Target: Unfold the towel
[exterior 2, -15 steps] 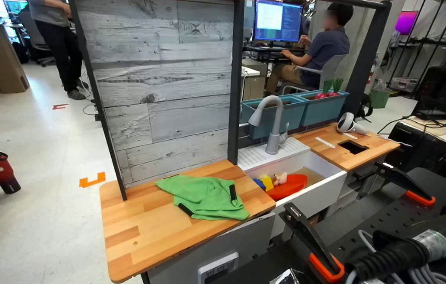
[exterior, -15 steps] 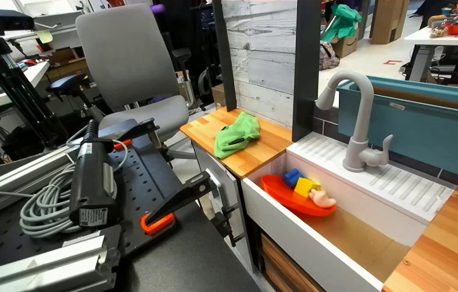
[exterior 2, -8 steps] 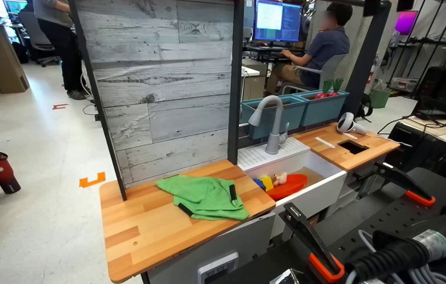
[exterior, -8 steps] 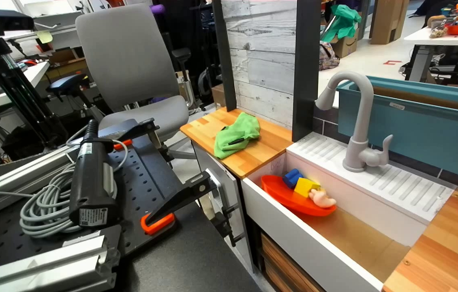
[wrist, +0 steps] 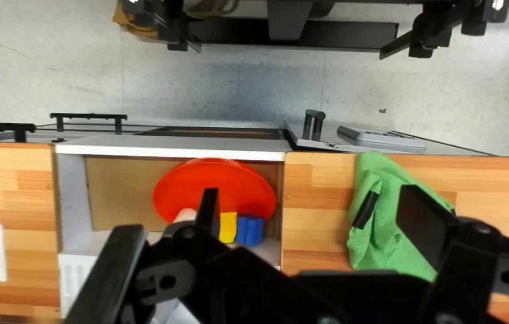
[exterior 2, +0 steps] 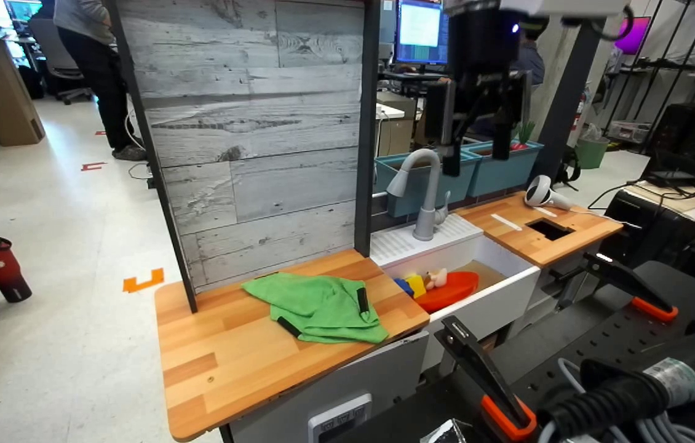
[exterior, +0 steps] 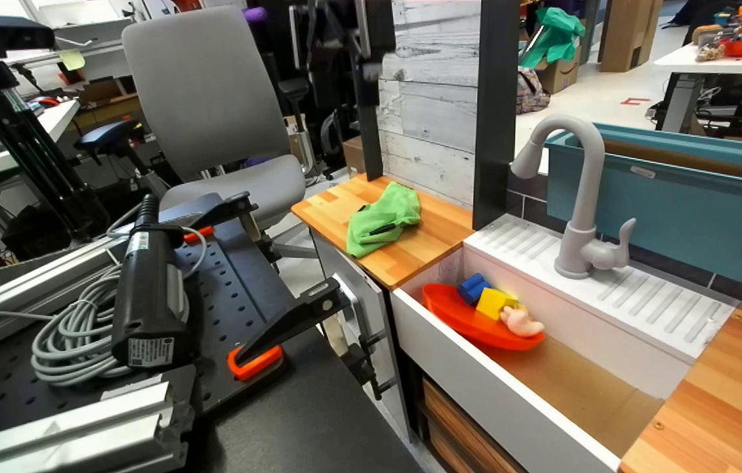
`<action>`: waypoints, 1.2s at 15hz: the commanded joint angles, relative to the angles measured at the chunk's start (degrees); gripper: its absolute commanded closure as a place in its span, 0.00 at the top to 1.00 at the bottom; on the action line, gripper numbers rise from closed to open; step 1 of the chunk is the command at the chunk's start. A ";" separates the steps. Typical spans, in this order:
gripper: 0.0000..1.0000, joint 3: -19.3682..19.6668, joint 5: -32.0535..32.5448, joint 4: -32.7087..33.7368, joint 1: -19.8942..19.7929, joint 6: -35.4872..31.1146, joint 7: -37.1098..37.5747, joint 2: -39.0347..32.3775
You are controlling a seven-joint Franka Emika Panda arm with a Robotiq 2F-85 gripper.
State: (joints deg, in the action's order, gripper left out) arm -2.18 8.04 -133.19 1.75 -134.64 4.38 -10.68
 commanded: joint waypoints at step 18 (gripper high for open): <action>1.00 0.03 -3.95 16.54 3.67 -6.49 2.49 -23.65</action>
State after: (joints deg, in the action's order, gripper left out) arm -2.36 4.71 -122.42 3.78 -139.07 5.32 -28.21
